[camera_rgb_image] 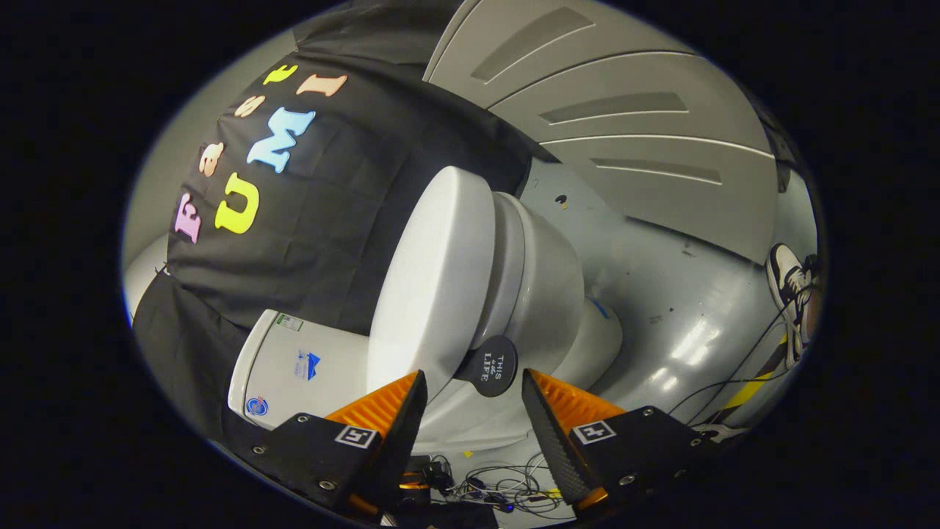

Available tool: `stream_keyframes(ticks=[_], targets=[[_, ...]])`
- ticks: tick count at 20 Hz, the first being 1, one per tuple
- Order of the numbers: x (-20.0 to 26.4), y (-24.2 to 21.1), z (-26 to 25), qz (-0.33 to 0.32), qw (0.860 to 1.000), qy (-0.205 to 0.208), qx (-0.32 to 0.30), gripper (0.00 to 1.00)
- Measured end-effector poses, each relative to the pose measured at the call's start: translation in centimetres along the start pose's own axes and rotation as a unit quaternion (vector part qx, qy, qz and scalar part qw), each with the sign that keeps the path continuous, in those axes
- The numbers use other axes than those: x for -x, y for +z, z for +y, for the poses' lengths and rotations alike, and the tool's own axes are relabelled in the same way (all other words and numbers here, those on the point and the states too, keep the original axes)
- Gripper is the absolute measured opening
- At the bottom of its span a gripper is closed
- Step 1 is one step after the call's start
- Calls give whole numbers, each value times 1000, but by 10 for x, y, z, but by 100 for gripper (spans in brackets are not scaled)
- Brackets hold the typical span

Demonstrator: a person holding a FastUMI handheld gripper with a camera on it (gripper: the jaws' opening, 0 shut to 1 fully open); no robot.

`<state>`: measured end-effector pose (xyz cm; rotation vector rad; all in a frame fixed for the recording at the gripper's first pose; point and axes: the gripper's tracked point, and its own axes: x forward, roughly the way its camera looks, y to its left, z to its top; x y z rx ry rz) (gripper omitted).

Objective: Open the toilet lid.

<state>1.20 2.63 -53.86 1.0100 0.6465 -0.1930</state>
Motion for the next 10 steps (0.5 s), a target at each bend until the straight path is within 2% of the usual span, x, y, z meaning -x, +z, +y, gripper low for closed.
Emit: stream_keyframes(ticks=[1, 4, 5, 8, 9, 10], targets=[[-2, 3, -1, -4, 1000, 4, -8, 74], [-9, 8, -4, -14, 999, 13, -30, 63], [-10, 8, -6, -15, 999, 16, -36, 53], [-15, 12, -13, -21, 998, 17, -55, 33], [-16, 14, -13, -26, 998, 19, -58, 22], [-15, 13, -13, -28, 997, 23, -62, 21]])
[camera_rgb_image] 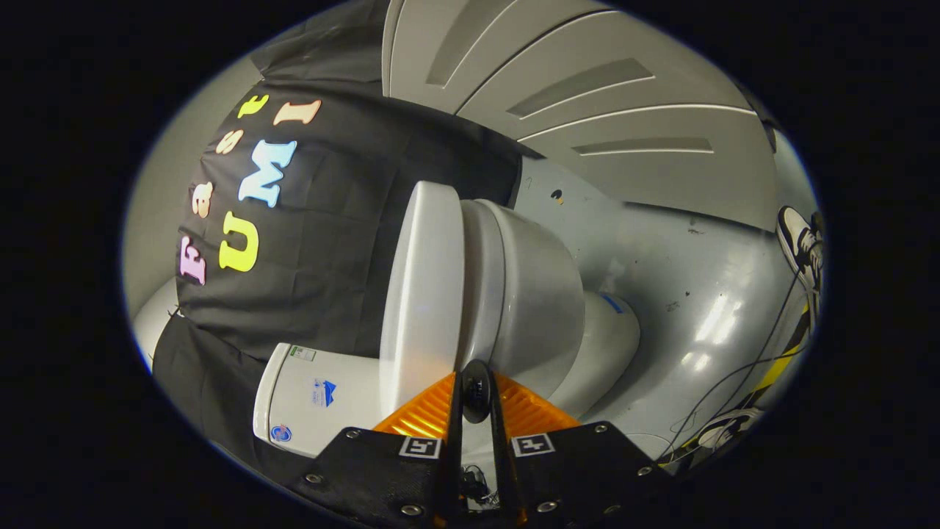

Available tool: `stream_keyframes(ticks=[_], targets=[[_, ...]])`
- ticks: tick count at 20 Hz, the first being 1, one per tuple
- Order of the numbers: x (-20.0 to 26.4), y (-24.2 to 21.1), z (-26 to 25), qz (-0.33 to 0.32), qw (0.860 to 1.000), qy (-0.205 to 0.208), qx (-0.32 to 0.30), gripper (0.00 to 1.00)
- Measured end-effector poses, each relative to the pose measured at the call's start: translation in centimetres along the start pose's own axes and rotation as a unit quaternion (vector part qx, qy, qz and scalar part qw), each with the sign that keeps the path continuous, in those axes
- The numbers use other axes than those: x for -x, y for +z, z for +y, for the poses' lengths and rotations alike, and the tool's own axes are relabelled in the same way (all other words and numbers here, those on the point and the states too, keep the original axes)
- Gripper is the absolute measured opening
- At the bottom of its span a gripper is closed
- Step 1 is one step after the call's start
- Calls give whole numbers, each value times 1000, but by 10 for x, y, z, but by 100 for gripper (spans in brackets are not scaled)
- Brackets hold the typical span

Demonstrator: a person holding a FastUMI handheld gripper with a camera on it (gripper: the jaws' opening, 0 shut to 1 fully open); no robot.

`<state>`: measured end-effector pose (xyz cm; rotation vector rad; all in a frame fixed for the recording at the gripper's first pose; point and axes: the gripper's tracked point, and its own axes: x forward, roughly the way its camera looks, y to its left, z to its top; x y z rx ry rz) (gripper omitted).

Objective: Open the toilet lid.

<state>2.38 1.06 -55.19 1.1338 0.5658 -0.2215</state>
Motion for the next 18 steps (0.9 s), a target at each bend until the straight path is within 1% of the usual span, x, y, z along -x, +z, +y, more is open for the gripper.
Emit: stream_keyframes(ticks=[2, 3, 5, 8, 10, 14, 18], targets=[[2, 1, 5, -4, 1000, 7, -8, 13], [2, 3, 8, -7, 1000, 7, -8, 7], [3, 1, 8, -10, 1000, -2, -3, 1], [4, 0, 9, -9, 1000, -21, 13, 0], [4, -1, 12, -6, 998, -33, 50, 0], [13, 7, 26, -3, 994, -43, 103, 0], [24, 8, 52, -6, 989, -48, 137, 0]])
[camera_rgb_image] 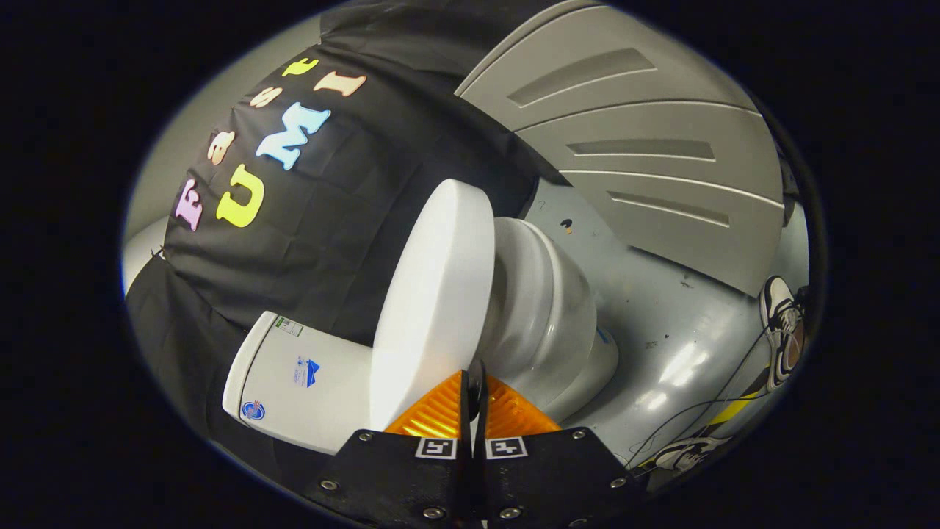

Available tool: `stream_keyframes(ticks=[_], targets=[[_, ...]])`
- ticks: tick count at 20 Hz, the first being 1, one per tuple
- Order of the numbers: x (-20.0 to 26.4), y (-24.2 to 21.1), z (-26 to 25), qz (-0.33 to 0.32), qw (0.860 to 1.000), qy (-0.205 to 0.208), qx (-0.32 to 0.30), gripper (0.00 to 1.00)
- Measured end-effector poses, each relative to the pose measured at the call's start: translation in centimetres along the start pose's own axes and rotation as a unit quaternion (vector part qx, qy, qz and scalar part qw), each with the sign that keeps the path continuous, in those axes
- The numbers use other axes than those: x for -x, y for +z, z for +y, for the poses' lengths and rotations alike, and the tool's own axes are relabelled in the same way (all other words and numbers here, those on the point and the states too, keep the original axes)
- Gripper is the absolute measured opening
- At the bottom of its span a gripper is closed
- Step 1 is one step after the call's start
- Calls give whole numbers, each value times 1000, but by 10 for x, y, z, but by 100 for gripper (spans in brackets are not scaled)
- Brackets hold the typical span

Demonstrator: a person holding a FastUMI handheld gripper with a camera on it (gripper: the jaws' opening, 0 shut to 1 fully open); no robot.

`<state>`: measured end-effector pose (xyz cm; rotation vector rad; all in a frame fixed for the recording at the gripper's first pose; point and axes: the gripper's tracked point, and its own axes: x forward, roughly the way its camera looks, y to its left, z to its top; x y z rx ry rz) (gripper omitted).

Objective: Open the toilet lid.

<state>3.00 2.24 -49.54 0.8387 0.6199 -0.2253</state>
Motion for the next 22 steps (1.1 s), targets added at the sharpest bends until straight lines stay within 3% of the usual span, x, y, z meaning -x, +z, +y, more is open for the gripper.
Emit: stream_keyframes(ticks=[9, 13, 22], targets=[[26, 14, 59, -20, 993, -28, 111, 0], [35, 17, 86, -27, 979, -61, 191, 0], [48, 14, 142, -54, 955, -78, 280, 0]])
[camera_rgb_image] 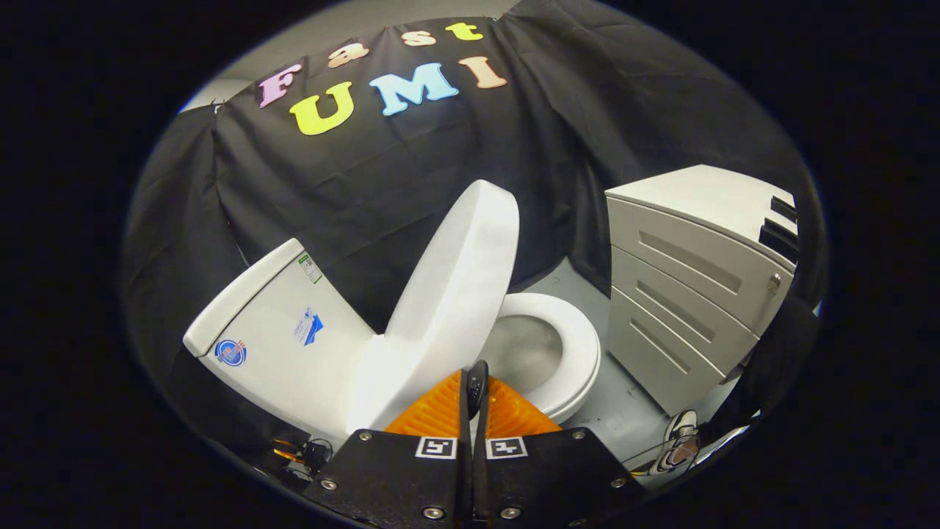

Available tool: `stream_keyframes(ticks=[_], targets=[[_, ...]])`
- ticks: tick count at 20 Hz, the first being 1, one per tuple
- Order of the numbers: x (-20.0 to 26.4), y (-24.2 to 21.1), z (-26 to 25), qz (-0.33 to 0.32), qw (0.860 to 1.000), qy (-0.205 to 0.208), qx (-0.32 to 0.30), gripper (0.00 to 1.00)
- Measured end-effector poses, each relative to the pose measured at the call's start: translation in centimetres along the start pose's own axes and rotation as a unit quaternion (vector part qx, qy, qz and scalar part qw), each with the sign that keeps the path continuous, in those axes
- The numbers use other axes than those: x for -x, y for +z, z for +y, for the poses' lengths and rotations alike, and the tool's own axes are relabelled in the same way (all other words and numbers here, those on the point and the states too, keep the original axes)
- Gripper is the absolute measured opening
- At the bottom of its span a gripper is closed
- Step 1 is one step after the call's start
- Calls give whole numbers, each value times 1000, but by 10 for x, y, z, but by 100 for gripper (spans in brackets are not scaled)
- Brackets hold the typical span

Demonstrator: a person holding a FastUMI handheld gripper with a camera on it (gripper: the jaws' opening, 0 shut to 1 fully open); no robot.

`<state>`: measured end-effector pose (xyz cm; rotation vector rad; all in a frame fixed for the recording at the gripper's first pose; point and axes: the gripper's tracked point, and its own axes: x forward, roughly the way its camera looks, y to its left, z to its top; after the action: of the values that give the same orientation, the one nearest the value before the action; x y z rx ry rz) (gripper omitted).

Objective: Open the toilet lid.

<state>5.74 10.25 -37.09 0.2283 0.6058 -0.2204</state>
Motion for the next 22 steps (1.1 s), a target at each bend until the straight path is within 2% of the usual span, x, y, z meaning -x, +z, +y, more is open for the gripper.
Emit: stream_keyframes(ticks=[7, 11, 18, 22], targets=[[9, 11, 29, -18, 998, -20, 48, 0], [14, 15, 51, -31, 994, -30, 100, 0], [24, 25, 97, -56, 983, -27, 174, 0], [29, 27, 124, -68, 981, -19, 181, 0]])
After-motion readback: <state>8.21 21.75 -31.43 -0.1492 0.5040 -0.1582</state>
